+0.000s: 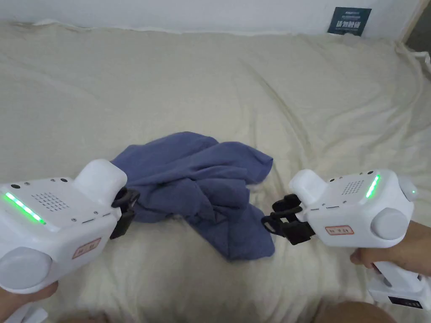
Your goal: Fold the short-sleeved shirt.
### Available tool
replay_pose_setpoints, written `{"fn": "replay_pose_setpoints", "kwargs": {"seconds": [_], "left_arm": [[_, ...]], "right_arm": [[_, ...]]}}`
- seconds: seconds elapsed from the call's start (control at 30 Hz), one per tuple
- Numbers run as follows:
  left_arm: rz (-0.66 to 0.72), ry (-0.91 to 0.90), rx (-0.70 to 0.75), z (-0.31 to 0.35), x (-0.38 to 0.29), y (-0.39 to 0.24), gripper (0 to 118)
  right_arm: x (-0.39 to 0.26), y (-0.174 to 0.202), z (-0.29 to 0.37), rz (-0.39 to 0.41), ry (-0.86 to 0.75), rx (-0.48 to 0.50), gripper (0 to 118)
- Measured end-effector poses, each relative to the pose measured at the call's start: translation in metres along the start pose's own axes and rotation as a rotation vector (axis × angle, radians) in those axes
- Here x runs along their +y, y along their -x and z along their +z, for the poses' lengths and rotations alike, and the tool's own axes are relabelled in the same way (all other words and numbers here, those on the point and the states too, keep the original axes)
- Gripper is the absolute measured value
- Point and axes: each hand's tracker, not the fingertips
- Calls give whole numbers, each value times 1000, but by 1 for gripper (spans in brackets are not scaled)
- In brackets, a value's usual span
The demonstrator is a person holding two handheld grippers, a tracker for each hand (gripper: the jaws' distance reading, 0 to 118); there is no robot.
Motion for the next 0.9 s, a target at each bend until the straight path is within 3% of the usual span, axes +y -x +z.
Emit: {"fn": "replay_pose_setpoints", "kwargs": {"seconds": [0.03,0.23,0.47,0.63,0.8,0.9], "left_arm": [[-4,-4,5,-1,1,-1,0],[16,2,26,-10,-6,6,0],[41,13,24,-4,-19,3,0],[62,12,41,5,-27,5,0],[111,1,85,17,-29,16,0],[138,-1,109,23,-36,28,0]], "right_arm": [[-1,-1,-8,1,50,41,74],[-2,12,-43,120,142,42,73],[5,17,-65,100,166,65,73],[-1,21,-76,130,186,54,73],[0,18,-76,100,197,45,73],[1,14,-75,38,193,48,64]]}}
